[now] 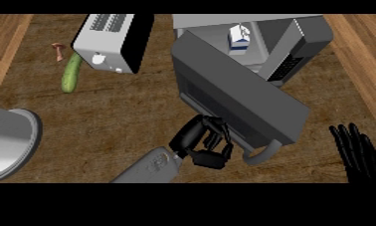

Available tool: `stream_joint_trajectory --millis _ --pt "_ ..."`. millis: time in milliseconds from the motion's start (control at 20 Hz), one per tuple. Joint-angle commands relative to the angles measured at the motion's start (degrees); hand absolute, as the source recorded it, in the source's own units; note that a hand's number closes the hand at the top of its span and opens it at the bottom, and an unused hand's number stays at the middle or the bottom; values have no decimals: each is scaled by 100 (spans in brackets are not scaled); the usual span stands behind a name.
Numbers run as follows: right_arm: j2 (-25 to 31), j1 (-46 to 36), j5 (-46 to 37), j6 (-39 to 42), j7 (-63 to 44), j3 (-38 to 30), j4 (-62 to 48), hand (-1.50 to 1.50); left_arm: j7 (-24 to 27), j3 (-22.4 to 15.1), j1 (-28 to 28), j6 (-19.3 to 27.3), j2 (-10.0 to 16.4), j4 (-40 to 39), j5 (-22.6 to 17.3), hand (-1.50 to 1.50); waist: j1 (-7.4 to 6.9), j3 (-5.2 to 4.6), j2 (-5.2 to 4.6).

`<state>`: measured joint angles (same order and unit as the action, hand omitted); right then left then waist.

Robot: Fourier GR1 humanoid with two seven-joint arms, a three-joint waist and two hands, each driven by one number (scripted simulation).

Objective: Pick up the milk, place it into the microwave and close the microwave

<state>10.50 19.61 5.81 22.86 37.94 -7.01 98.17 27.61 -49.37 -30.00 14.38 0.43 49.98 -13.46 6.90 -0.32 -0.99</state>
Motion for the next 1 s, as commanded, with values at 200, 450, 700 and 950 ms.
stream_joint_trajectory --millis 200,450,700,950 --pt "166 28 391 361 -523 190 758 -150 258 -463 -395 597 -41 181 -1112 150 314 -18 -76" --pt "458 -55 432 432 -905 130 1072 -150 262 -402 -757 1301 -41 364 -1628 150 397 -20 -75" --pt "684 -231 571 451 -970 -159 1111 -150 357 -280 -909 1935 -42 347 -2159 150 541 -13 -125" --pt "850 -359 842 521 -1037 -390 1164 -150 260 -188 -1261 2296 -43 88 -2565 -150 725 -2 -182"
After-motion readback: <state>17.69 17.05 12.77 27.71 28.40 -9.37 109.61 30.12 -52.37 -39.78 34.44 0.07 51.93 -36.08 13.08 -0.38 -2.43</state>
